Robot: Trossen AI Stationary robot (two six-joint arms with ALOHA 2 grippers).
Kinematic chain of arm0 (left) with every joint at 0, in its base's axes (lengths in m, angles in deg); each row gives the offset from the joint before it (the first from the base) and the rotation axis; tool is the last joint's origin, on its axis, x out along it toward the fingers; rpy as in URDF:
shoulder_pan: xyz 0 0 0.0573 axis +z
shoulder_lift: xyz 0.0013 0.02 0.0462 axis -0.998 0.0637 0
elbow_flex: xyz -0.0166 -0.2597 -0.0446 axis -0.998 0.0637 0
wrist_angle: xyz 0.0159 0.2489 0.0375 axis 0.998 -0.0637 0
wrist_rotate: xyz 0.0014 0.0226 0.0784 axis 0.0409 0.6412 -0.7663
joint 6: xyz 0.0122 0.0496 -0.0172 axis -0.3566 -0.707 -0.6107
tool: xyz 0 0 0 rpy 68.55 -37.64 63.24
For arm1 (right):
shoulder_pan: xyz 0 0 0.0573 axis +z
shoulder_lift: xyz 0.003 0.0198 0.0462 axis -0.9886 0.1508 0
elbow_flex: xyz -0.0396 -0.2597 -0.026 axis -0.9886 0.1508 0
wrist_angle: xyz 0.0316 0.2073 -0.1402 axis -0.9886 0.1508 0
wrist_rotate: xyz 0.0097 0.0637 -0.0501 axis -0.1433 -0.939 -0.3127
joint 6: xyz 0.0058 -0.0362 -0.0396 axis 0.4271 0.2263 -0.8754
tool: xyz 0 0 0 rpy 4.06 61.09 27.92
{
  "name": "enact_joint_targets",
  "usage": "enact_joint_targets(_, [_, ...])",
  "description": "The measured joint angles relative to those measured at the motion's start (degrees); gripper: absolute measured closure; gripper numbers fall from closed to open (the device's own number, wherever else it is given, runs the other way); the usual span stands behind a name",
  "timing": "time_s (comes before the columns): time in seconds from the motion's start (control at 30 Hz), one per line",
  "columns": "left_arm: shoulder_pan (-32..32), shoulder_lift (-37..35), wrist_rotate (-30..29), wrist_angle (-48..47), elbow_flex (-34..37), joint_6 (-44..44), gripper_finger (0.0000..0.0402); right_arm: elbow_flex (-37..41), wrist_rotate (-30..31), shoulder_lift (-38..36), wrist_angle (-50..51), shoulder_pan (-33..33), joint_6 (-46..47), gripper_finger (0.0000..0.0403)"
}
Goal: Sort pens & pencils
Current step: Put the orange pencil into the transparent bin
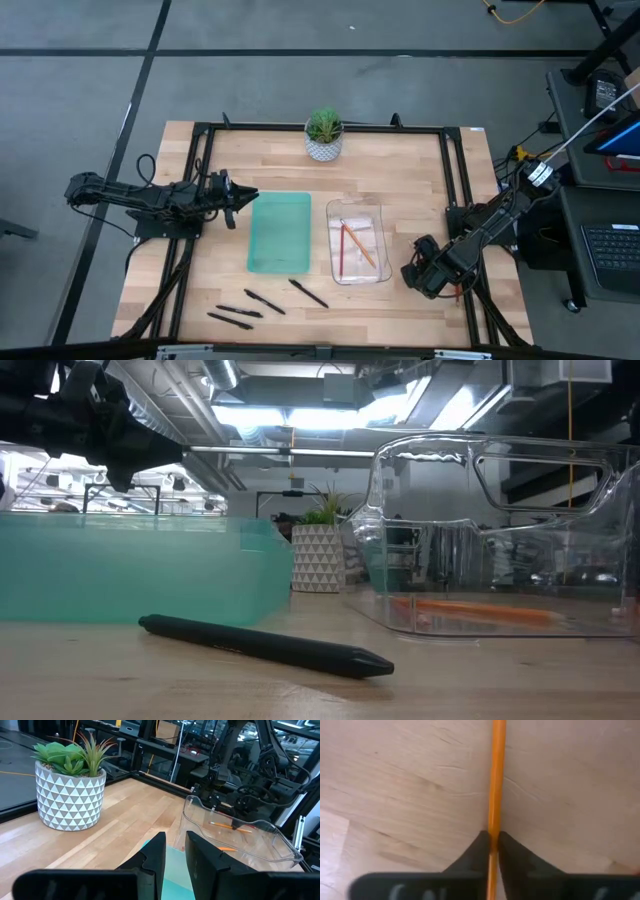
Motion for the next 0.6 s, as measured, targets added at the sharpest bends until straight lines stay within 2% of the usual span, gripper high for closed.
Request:
enact_joint_targets(0.07, [0.0, 0.0, 0.0, 0.0, 0.0, 0.0, 0.0333, 0.0, 0.2, 0.0, 0.0, 0.0, 0.0, 0.0389])
enact_joint_targets(0.4, [0.0, 0.0, 0.0, 0.0, 0.0, 0.0, 0.0333, 0.3, 2.9, -1.2, 0.9, 0.1, -1.5, 0.0390])
enact_joint_targets(0.6, [0.0, 0.0, 0.0, 0.0, 0.0, 0.0, 0.0333, 0.8, 8.2, -4.2, 4.7, -0.1, -1.5, 0.0391])
